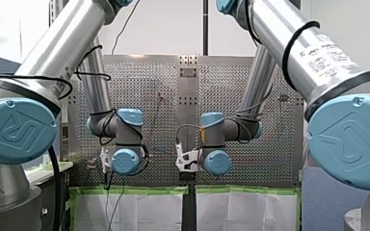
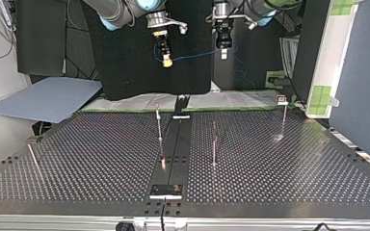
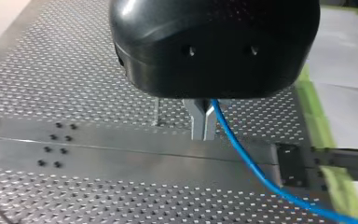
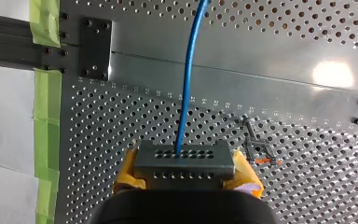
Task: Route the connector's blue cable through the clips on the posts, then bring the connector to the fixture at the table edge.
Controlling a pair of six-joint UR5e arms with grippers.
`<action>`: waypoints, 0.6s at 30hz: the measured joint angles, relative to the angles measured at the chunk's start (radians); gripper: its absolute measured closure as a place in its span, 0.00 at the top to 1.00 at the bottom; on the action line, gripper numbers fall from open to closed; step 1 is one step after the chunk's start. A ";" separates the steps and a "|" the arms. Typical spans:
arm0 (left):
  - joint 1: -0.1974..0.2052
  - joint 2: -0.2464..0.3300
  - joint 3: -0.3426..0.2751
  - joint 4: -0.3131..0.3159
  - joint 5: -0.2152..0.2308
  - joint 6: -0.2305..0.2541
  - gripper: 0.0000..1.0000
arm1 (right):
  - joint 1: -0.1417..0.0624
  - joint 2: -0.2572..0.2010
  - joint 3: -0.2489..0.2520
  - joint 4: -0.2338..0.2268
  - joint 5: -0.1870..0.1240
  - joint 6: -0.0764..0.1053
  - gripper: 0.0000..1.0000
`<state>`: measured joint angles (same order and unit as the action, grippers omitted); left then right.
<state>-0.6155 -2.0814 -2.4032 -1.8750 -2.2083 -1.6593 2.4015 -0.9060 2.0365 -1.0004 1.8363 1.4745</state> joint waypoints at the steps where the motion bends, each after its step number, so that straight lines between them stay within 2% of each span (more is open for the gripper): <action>1: -0.001 -0.008 0.000 0.000 0.000 0.000 0.00 | 0.000 0.000 0.000 0.000 0.000 0.000 0.00; 5: -0.003 -0.041 0.000 0.000 -0.001 0.000 0.00 | 0.000 0.000 0.000 0.000 0.000 0.000 0.00; 13: -0.003 -0.051 0.000 0.000 -0.001 -0.001 0.00 | -0.001 -0.001 0.001 0.001 0.001 0.001 0.00; 18: 0.011 -0.055 0.013 0.022 -0.016 -0.023 0.00 | -0.018 -0.023 -0.004 0.023 0.016 0.023 0.00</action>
<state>-0.6044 -2.1362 -2.3906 -1.8525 -2.2243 -1.6824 2.3840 -0.9292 2.0328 -0.9772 1.8526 1.4978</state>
